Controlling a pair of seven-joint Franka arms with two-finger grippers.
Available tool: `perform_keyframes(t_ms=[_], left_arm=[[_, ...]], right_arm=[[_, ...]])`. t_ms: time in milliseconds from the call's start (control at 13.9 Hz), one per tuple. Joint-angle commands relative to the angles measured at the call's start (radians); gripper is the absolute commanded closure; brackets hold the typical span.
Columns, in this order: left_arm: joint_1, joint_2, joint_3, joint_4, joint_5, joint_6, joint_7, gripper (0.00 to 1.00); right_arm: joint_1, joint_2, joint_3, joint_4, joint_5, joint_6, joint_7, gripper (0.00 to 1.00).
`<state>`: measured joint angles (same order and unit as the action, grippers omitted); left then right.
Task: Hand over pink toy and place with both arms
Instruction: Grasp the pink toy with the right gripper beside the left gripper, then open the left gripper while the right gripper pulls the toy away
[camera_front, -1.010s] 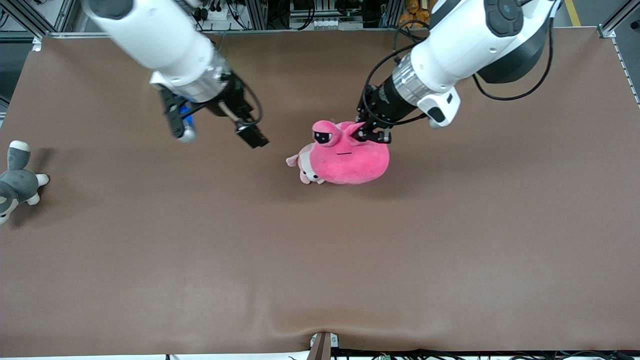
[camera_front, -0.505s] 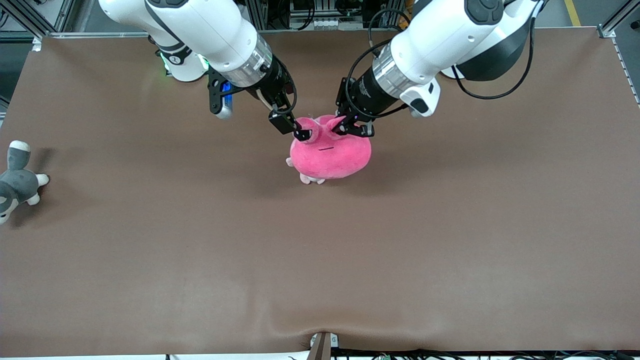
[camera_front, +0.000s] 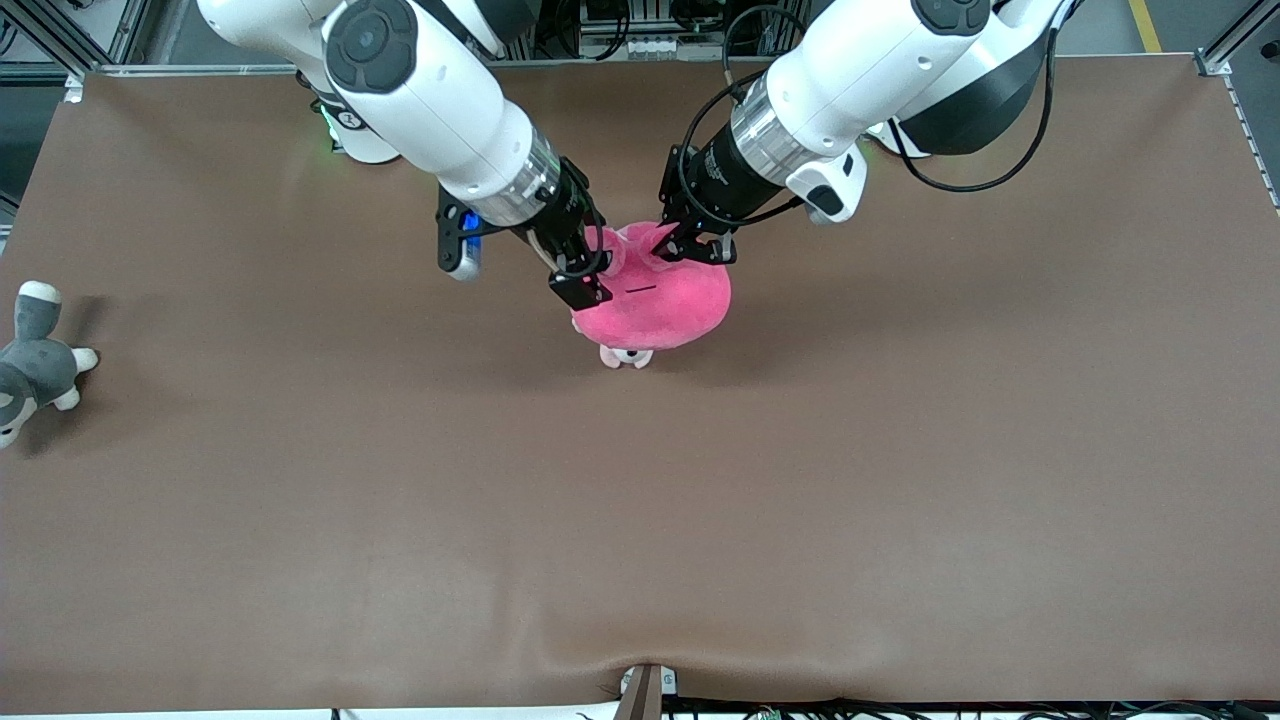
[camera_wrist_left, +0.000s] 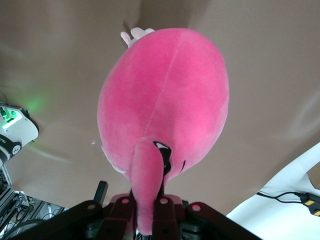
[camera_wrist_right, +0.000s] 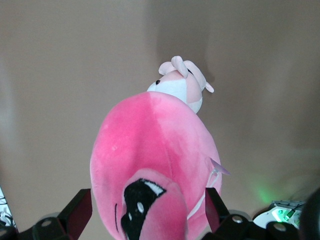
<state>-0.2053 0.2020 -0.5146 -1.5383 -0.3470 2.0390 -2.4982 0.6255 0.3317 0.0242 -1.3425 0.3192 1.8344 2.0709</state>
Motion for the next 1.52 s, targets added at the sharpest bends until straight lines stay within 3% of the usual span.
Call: perform_keyframes(t_ms=[0,72,216,289,361,433,577,722,1082,1443], left_arm=[[-0.008,0.005,0.001,0.027,0.008,0.001,-0.034,1.0],[-0.008,0.005,0.001,0.027,0.008,0.001,-0.042,1.0],[-0.006,0.005,0.002,0.027,0.008,0.001,-0.044,0.97],[-0.008,0.005,0.002,0.029,0.006,0.001,-0.044,0.89],[-0.008,0.005,0.002,0.027,0.006,0.001,-0.044,0.81],[-0.006,0.005,0.002,0.027,0.006,0.001,-0.044,0.74],[-0.003,0.004,0.002,0.027,0.01,0.001,-0.038,0.43],[0.001,0.0,0.002,0.029,0.02,0.0,-0.022,0.0],[0.017,-0.009,0.013,0.058,0.023,-0.026,0.036,0.0],[0.13,-0.05,0.065,0.078,0.068,-0.221,0.406,0.0]], right_arm=[[0.007,0.006,-0.001,0.025,-0.005,-0.007,0.021,0.0],[0.007,0.006,-0.001,0.025,-0.006,-0.006,0.021,0.03],[0.005,0.003,0.0,0.026,-0.006,-0.007,0.021,0.54],[0.005,0.0,-0.001,0.026,-0.005,-0.007,0.021,0.78],[0.003,-0.003,0.0,0.029,-0.005,-0.009,0.023,0.95],[0.002,-0.006,0.0,0.031,-0.003,-0.009,0.023,1.0],[-0.009,-0.008,-0.001,0.034,0.001,-0.012,0.021,1.0],[-0.021,-0.014,-0.004,0.036,0.003,-0.014,0.014,1.0],[-0.102,-0.039,-0.004,0.036,0.006,-0.058,-0.062,1.0],[-0.255,-0.036,-0.006,0.023,0.004,-0.237,-0.371,1.0]])
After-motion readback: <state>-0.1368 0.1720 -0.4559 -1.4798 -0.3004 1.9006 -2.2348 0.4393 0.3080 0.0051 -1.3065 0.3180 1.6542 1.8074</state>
